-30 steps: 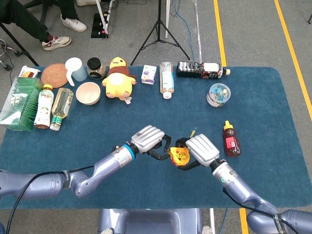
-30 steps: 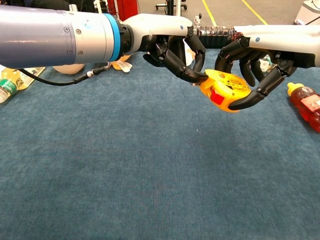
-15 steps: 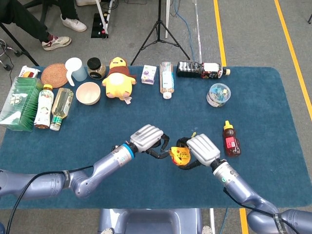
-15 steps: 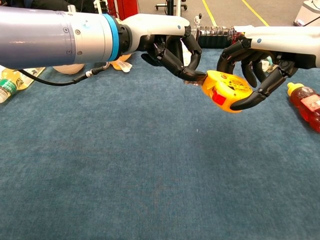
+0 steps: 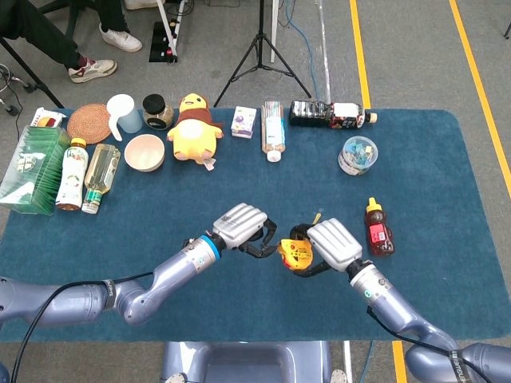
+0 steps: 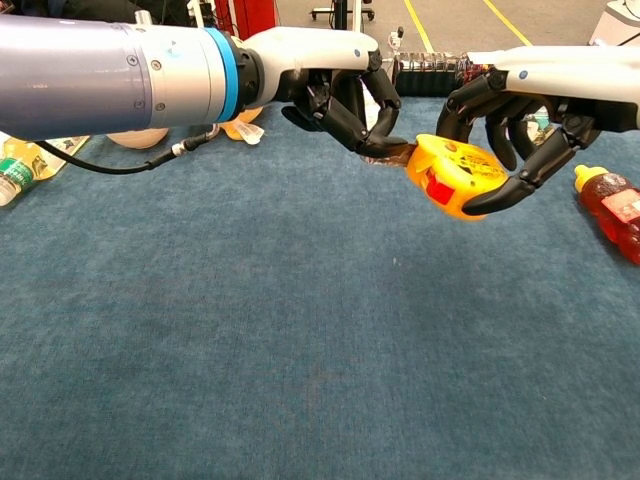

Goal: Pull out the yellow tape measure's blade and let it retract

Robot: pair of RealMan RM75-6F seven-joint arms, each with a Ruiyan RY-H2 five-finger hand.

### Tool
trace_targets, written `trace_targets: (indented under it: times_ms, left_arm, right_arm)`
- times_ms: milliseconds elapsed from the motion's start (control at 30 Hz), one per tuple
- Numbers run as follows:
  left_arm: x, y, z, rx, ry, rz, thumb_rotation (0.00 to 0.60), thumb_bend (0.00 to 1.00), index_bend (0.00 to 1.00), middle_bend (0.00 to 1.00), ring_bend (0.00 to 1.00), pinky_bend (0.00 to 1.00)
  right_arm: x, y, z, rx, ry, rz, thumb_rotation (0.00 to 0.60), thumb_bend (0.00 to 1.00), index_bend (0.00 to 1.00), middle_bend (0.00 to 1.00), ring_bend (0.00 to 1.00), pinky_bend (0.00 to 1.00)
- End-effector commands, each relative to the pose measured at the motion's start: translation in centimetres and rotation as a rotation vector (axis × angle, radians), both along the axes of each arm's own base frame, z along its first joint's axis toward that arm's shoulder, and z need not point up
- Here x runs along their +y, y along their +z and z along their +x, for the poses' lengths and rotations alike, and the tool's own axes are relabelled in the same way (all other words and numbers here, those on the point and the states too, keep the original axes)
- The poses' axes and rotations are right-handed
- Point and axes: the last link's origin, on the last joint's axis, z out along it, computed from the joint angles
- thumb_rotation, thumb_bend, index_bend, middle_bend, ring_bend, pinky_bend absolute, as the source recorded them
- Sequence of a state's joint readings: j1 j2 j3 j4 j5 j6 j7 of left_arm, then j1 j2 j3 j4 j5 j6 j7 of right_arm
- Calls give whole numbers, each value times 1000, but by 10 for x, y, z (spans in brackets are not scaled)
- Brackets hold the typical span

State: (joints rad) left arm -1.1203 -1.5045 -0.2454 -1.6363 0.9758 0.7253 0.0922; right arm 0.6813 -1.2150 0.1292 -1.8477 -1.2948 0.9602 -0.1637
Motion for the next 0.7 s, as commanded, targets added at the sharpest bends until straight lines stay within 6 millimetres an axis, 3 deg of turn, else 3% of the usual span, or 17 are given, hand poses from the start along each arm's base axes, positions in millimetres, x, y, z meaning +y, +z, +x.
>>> trace_targets:
  times_ms: [33, 700]
  left_arm:
    - [1, 1, 0, -3, 2, 6, 432, 378, 684, 1000, 1000, 982]
    - [1, 4, -2, -14, 12, 20, 447, 389, 691, 1000, 1000, 982]
  right_arm:
    - [0, 1, 0, -1, -1, -2, 442, 260, 588, 620, 602, 599]
    - [0, 4, -7, 8, -9, -13, 444, 263, 595, 626, 608, 602]
